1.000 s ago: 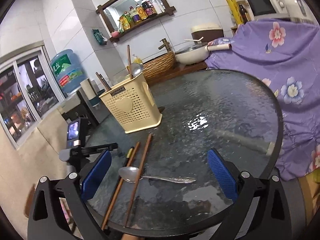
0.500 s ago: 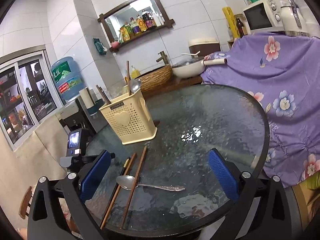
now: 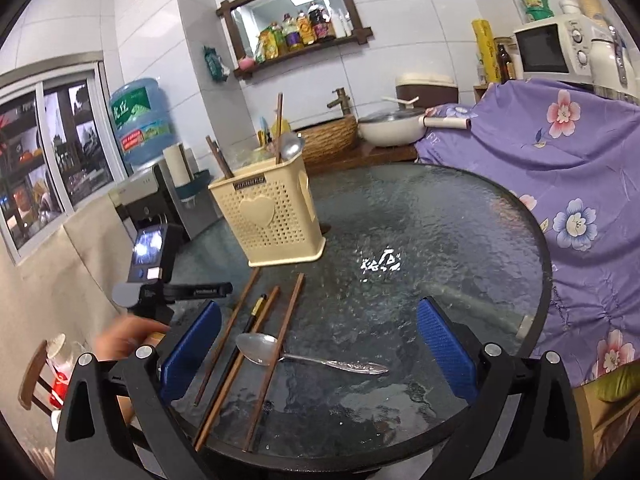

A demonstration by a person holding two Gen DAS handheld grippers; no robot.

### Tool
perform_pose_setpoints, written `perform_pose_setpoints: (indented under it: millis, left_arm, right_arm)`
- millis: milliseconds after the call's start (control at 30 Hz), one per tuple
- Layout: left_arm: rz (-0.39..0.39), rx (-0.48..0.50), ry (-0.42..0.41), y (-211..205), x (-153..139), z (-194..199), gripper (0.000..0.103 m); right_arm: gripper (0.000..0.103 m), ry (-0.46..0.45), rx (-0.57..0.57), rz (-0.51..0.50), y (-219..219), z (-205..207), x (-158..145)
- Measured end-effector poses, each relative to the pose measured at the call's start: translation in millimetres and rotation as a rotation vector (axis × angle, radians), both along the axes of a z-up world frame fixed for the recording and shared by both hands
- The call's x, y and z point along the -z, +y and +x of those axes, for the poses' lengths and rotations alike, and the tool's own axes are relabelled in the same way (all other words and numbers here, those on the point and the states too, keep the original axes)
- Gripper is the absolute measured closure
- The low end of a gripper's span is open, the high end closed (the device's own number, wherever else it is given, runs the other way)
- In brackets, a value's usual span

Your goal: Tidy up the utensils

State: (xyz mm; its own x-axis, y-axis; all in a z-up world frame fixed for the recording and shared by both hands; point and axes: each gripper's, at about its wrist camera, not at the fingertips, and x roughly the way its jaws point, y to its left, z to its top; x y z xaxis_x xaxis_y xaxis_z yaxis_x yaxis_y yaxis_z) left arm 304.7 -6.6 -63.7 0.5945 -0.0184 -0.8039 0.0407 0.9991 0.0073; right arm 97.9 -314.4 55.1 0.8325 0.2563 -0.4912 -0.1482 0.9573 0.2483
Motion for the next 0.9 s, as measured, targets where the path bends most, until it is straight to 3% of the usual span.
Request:
perform_pose_setpoints:
  millis: [300,400,467,533,733,800,867,900]
  left_arm:
    - [0.0,0.0,0.0,-0.2,-0.4,0.0,0.005]
    - [0.0,-0.012,-0.006,-0.6,0.2,2.8,0.005]
    - [0.008,-0.03,-0.006,0.0,-1.5,3.8,0.005]
    - [0.078,-0.075,-0.033,1.0,-7.6,-1.1,0.005]
    - [0.168,0.001,-0.127,-21.2,-34.7,-34.5,0.005]
    - [0.126,0.038,-0.109,-25.7,-38.3,-34.0,0.005]
    - [-0.022,0.098,-0.017,-24.9,-37.0,-23.7,0.005]
    - [-0.056,0.099,0.015,-24.3,-35.7,-19.0,0.005]
  right_arm:
    - [0.007,0.149,-0.08,-0.111,46.1,51.8,24.0]
    - [0.015,0.2,-0.095,-0.156,60.6,70.6,29.4]
    - [0.026,0.231,-0.101,-0.188,69.8,84.1,33.1]
    - [0.029,0.258,-0.105,-0.209,75.0,94.9,36.3]
    - [0.038,0.363,-0.115,-0.214,80.3,129.6,49.6]
    - [0.044,0.403,-0.12,-0.196,80.3,139.3,55.0]
    - [0.046,0.429,-0.124,-0.193,81.3,145.9,58.1]
    - [0.046,0.431,-0.125,-0.2,82.3,147.1,58.2]
